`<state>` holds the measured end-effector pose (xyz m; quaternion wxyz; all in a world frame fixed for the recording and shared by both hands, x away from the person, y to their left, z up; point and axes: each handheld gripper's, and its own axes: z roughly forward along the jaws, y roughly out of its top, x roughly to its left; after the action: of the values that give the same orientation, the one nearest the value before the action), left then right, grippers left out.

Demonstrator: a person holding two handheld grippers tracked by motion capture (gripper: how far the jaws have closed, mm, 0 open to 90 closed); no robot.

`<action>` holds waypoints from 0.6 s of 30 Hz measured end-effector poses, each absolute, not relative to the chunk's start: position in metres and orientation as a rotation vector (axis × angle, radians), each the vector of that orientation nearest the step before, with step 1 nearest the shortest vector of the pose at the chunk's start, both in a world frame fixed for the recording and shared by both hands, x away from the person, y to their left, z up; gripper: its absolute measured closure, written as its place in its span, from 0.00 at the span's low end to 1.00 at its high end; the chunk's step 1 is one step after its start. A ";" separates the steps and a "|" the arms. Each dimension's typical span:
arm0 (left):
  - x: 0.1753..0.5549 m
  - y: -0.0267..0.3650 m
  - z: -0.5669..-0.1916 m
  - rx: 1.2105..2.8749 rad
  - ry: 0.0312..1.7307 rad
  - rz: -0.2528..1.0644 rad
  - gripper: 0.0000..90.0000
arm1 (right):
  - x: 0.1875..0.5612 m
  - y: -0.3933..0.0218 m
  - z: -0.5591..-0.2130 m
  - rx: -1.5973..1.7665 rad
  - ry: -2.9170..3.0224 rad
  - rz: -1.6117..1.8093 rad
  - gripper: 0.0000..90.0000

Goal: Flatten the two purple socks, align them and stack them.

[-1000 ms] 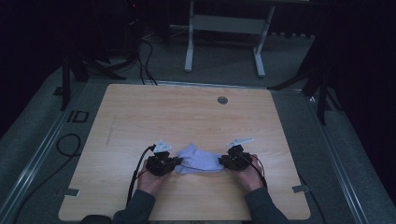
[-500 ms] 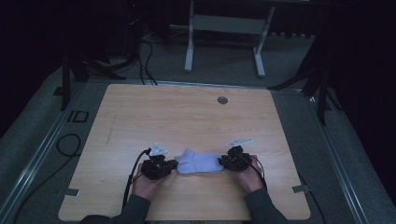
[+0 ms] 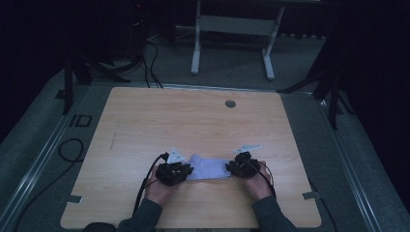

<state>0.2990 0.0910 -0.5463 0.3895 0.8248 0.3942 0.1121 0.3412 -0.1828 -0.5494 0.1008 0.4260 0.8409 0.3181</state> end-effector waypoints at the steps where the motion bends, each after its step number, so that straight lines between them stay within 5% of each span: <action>1: 0.300 0.090 -0.548 2.114 1.004 0.294 0.87 | 0.341 -0.183 -0.549 1.257 2.484 0.939 0.82; 18: 0.308 0.093 -0.558 2.129 1.065 0.314 0.93 | 0.343 -0.185 -0.551 1.251 2.452 0.956 0.78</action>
<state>0.3080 0.0933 -0.5577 0.3617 0.8267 0.4135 0.1218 0.3430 -0.1855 -0.5511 0.1137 0.4265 0.8360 0.3260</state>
